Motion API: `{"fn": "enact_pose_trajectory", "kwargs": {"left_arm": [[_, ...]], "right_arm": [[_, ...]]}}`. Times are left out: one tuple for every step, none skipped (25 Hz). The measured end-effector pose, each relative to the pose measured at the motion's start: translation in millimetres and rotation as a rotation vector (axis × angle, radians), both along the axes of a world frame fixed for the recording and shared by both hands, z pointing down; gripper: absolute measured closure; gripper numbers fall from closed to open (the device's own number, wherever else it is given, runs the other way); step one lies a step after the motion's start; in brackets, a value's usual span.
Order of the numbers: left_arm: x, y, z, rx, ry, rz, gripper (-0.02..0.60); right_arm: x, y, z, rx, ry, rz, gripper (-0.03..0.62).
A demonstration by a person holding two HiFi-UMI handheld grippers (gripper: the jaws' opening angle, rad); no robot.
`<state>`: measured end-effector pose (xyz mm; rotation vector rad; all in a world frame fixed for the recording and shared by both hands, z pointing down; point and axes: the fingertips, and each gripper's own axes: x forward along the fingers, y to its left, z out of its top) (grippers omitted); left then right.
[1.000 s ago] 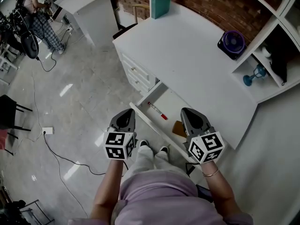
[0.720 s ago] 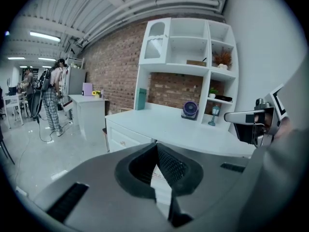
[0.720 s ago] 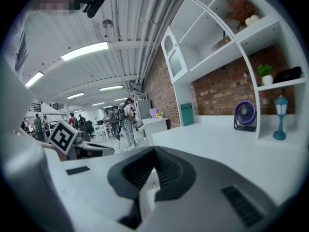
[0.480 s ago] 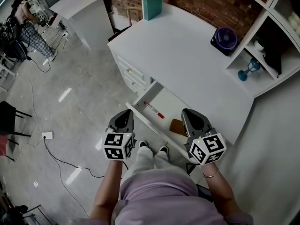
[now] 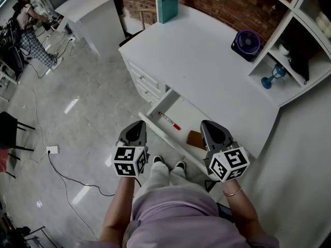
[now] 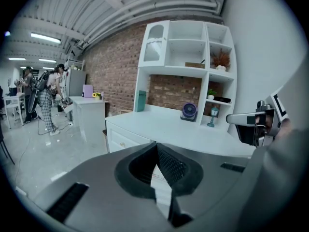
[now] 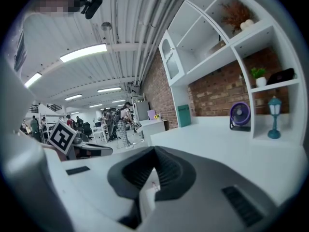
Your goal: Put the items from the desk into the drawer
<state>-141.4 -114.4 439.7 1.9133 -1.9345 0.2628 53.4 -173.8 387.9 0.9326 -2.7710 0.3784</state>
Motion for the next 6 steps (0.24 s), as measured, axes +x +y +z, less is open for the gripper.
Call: {"fn": "enact_pose_trajectory", "kwargs": {"left_arm": [[-0.3, 0.3, 0.0, 0.0, 0.0, 0.0, 0.581], [-0.9, 0.6, -0.1, 0.0, 0.0, -0.001, 0.581], [-1.6, 0.8, -0.2, 0.001, 0.0, 0.0, 0.581], [-2.4, 0.8, -0.3, 0.001, -0.001, 0.0, 0.581], [-3.3, 0.7, -0.3, 0.002, -0.001, 0.0, 0.581], [-4.3, 0.6, -0.4, 0.003, -0.002, 0.001, 0.581]], "right_arm": [[0.3, 0.3, 0.2, 0.0, 0.0, 0.001, 0.591], [0.3, 0.6, 0.5, 0.0, 0.001, 0.002, 0.591], [0.0, 0.9, 0.8, -0.001, 0.0, 0.003, 0.591], [-0.5, 1.1, 1.3, -0.001, -0.001, 0.003, 0.591], [-1.1, 1.2, 1.9, -0.002, -0.001, 0.003, 0.591], [-1.8, 1.2, 2.5, -0.003, -0.002, 0.003, 0.591]]}}
